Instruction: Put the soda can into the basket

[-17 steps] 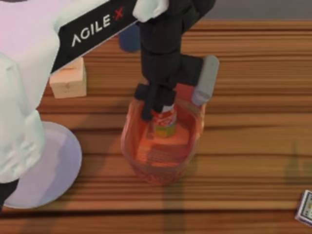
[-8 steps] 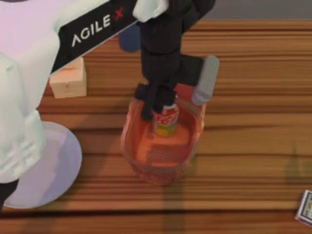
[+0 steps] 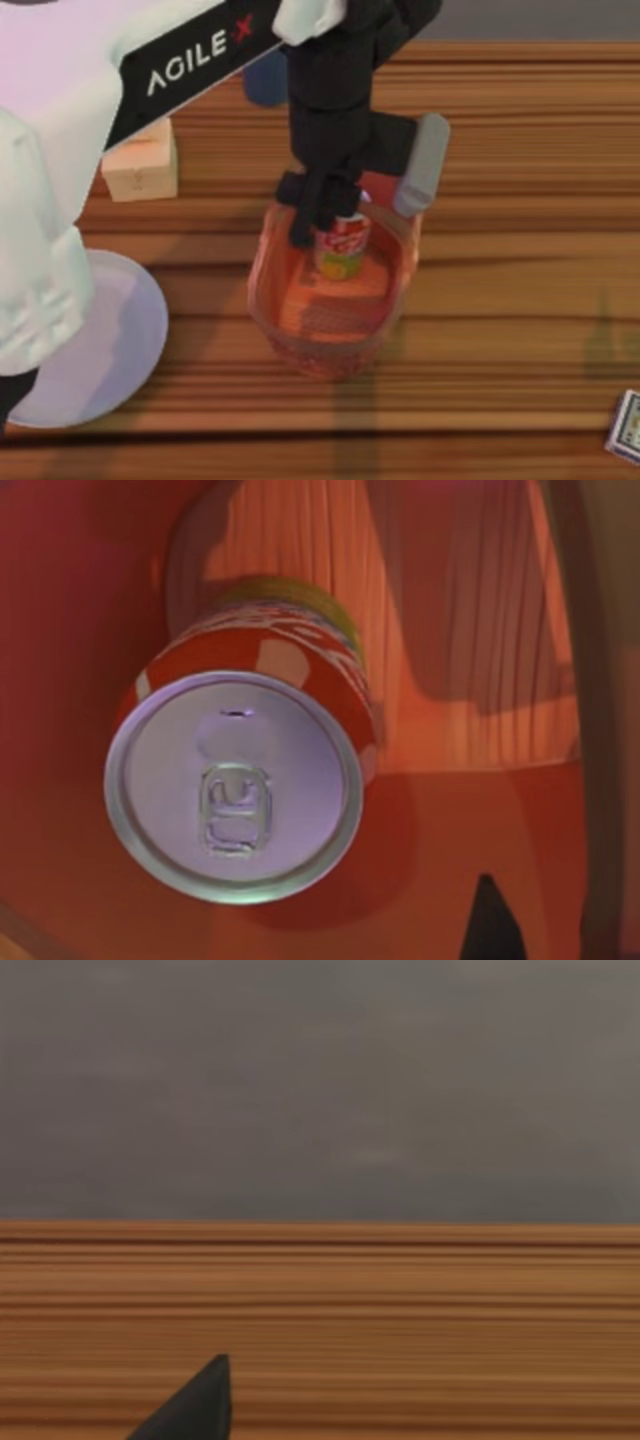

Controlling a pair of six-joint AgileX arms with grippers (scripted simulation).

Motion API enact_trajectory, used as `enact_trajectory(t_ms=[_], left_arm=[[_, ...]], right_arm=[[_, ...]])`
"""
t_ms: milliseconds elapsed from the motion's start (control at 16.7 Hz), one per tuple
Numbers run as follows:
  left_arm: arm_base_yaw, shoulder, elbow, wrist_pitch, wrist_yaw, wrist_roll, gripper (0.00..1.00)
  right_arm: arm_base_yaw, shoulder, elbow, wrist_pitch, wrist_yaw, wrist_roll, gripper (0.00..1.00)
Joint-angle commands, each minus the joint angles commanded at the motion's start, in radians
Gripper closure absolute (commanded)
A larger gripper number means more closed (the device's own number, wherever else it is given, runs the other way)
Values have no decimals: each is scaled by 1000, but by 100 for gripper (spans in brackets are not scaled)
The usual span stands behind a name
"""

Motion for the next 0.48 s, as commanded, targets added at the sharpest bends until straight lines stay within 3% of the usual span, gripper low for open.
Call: enact_trajectory(t_ms=[480], left_arm=[[13,5,42,-42,-1,10,100]], right_arm=[[0,0,0,0,0,0,0]])
